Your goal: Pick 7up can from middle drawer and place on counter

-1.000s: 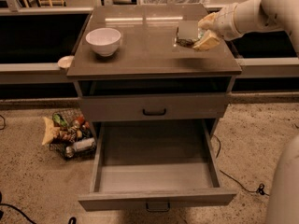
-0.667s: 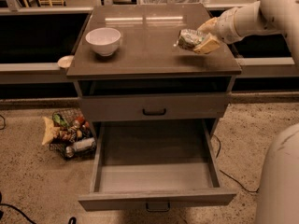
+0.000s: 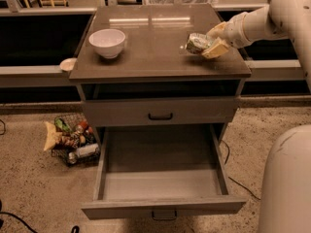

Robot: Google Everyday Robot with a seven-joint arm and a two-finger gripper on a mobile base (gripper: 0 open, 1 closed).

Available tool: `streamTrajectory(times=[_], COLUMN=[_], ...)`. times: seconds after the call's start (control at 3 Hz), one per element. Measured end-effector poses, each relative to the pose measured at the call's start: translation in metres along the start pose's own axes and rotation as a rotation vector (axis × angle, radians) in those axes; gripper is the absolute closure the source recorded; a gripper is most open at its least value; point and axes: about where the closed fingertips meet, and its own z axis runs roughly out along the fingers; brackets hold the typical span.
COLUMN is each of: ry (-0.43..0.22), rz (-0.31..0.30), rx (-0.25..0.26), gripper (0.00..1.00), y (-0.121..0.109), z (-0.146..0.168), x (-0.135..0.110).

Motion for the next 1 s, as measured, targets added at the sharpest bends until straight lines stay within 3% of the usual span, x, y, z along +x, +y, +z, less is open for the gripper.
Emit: streamTrajectory(times=[0.67,1.0], ry=[-0.007,-0.008], rz=[-0.005,-0.005], rx=[0.013,0.014], gripper=[0.13,0.0], y=[-0.0076,-0.0081], z=[0.0014,0.0009], x=[0.0046,0.0046])
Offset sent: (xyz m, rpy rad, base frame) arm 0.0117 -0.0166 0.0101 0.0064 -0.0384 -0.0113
